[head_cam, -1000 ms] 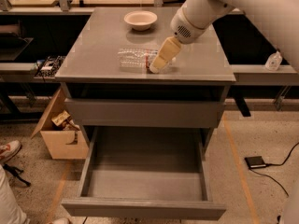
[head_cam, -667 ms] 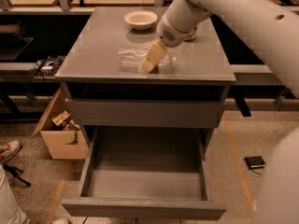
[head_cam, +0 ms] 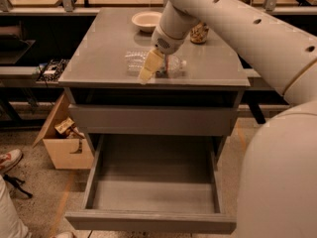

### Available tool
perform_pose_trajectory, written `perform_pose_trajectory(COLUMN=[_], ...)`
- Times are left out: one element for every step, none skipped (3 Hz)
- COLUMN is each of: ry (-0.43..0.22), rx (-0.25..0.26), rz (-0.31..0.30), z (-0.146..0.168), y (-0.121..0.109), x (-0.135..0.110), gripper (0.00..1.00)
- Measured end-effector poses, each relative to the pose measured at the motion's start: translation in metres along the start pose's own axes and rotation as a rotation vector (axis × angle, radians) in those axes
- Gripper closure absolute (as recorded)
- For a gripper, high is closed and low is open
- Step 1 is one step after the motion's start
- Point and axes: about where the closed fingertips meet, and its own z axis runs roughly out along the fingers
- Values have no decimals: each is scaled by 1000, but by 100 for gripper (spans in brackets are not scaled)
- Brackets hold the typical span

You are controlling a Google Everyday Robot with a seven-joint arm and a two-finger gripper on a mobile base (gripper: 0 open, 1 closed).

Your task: Place water bottle into middle drawer

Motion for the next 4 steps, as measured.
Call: perform_pose_trajectory(ry=[38,46,47,24], rx=[-11,-14,-9,1], rz=[-8,-18,-14,-23], z=[14,14,8,-10], y=[0,1,1,4], x=[2,2,5,11], gripper=[17,40,63,87])
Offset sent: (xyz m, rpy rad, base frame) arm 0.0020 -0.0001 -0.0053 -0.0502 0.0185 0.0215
